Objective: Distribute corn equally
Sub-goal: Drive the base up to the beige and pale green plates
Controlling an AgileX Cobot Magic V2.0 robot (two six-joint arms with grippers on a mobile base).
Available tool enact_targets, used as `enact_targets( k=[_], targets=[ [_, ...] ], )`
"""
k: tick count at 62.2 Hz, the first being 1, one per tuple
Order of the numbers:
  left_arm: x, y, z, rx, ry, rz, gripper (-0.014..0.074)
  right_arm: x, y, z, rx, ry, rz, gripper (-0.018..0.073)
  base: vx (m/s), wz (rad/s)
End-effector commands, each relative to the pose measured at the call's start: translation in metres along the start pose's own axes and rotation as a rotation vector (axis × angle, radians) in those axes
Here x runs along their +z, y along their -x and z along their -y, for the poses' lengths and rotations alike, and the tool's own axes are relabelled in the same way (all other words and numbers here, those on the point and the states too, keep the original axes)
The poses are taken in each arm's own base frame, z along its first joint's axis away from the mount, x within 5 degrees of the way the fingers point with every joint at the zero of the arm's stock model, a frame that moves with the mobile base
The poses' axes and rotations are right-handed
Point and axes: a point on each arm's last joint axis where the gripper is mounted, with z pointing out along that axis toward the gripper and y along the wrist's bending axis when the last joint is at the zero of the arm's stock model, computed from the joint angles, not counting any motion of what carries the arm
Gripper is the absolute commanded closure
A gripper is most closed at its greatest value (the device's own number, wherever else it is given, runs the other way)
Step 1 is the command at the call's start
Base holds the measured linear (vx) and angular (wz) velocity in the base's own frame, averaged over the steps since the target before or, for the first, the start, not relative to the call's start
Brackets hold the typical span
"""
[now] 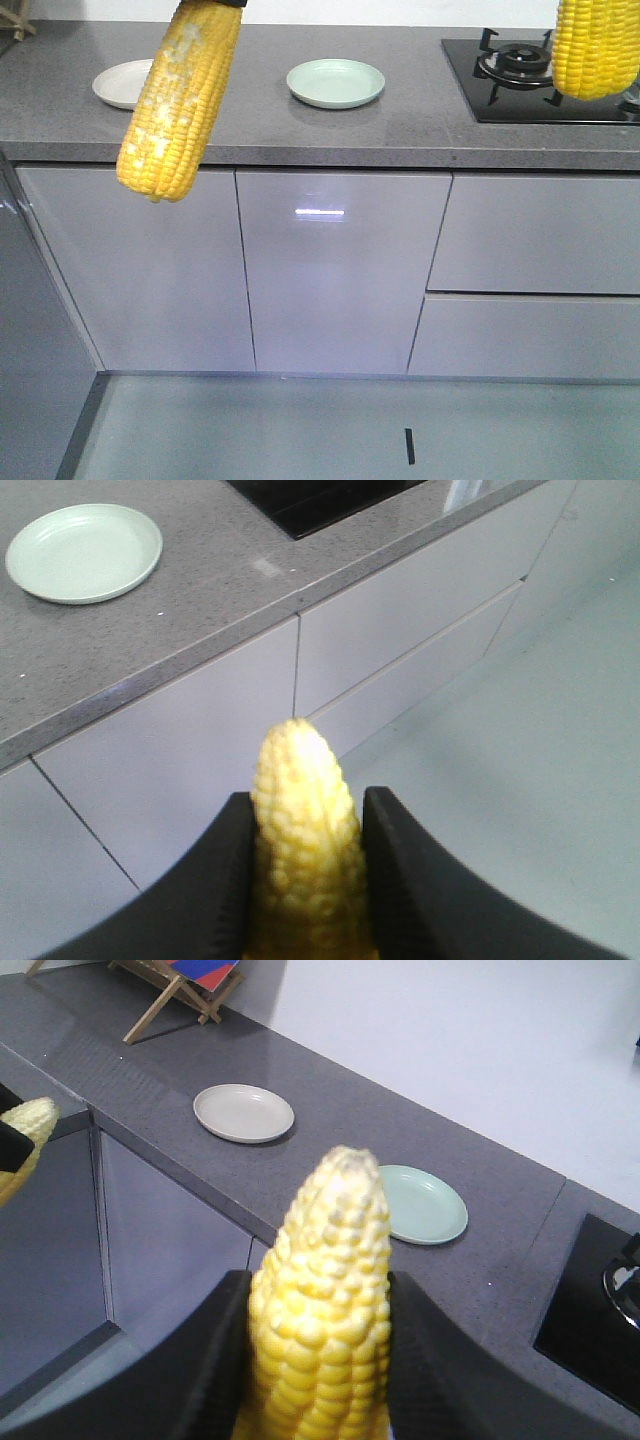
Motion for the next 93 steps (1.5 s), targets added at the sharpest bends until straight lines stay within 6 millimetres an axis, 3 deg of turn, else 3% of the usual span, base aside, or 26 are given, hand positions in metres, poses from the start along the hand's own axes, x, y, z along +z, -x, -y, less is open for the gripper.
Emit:
enact_targets(
  k=[1, 93],
  targets=[
    [-0.0283, 0.0075, 0.0095, 0.007, -0.016, 0.096, 0.0603, -0.0145, 0.0123, -0.0029, -0.009, -0.028, 0.104, 0.0560, -0.05, -0.19],
    [-0.0283, 0.0075, 0.0095, 0.007, -0.016, 0.096, 0.0603, -0.0145, 0.0123, -0.0029, -0.009, -0.028, 0.104, 0.0560, 0.04, 0.04]
  ],
)
